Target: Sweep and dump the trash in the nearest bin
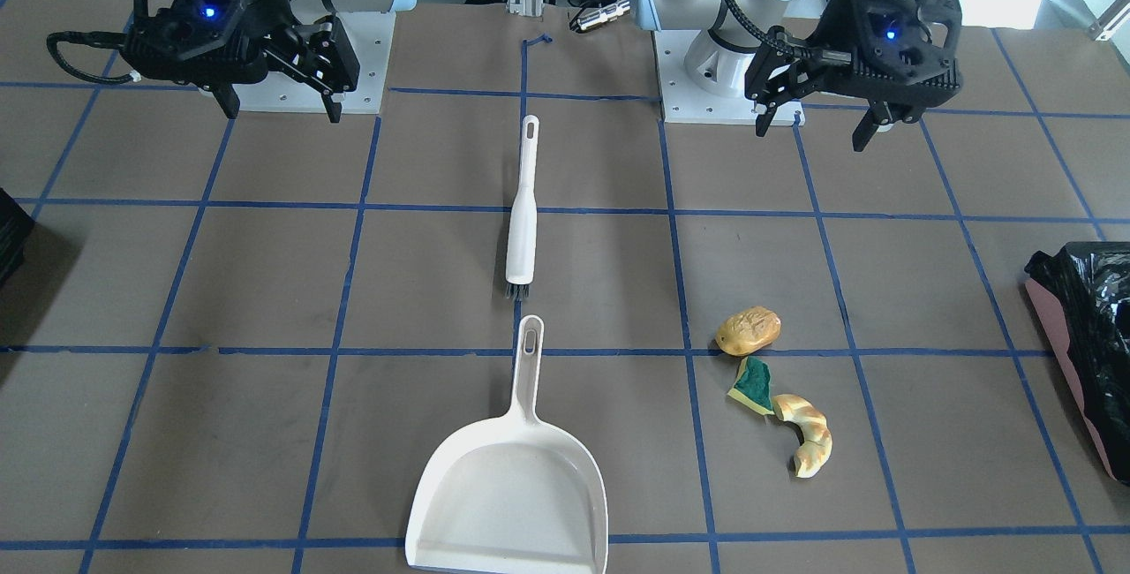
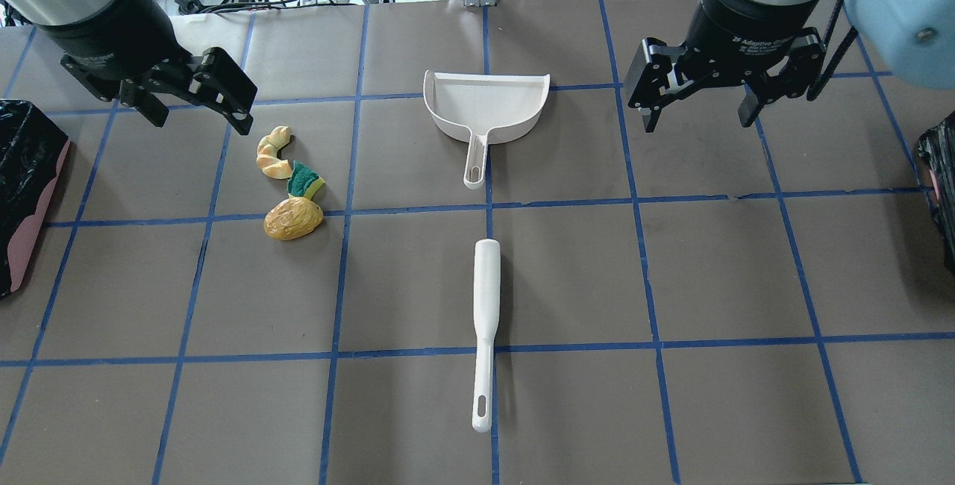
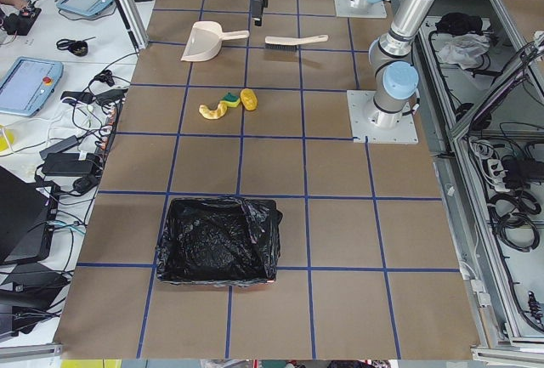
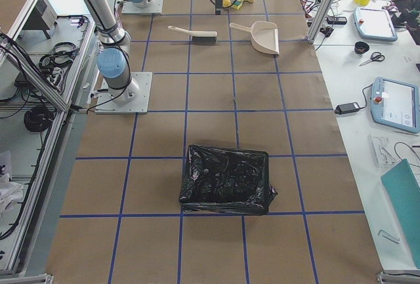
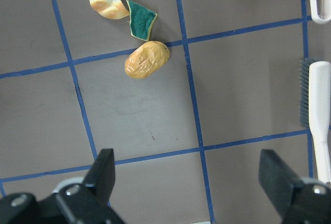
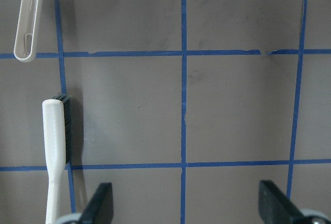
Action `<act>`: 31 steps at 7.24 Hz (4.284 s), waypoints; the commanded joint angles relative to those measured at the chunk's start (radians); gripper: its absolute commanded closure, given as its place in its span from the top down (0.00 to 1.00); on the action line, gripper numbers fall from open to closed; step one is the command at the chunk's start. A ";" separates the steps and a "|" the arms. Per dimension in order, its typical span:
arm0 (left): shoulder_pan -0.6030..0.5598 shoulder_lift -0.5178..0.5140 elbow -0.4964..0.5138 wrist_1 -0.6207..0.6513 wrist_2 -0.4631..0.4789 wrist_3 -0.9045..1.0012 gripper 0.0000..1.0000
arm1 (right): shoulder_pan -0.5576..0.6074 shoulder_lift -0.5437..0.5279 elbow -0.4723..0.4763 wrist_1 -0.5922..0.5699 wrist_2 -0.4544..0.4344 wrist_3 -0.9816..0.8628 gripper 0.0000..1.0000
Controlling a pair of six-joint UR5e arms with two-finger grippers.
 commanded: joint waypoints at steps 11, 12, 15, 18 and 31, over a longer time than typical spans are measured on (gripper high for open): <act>0.001 -0.104 0.006 0.161 -0.010 -0.130 1.00 | 0.001 -0.003 0.012 0.003 0.002 0.001 1.00; -0.001 -0.129 0.005 0.214 -0.004 -0.135 1.00 | 0.001 -0.003 0.012 0.003 0.002 -0.001 1.00; -0.004 -0.132 0.005 0.215 -0.002 -0.134 1.00 | 0.001 -0.005 0.012 0.003 0.002 0.001 1.00; -0.004 -0.157 0.012 0.218 -0.002 -0.135 1.00 | 0.039 -0.011 0.044 0.027 0.026 0.001 1.00; -0.286 -0.700 0.483 0.223 -0.072 -0.370 1.00 | 0.542 0.236 0.500 -0.506 0.148 0.451 0.81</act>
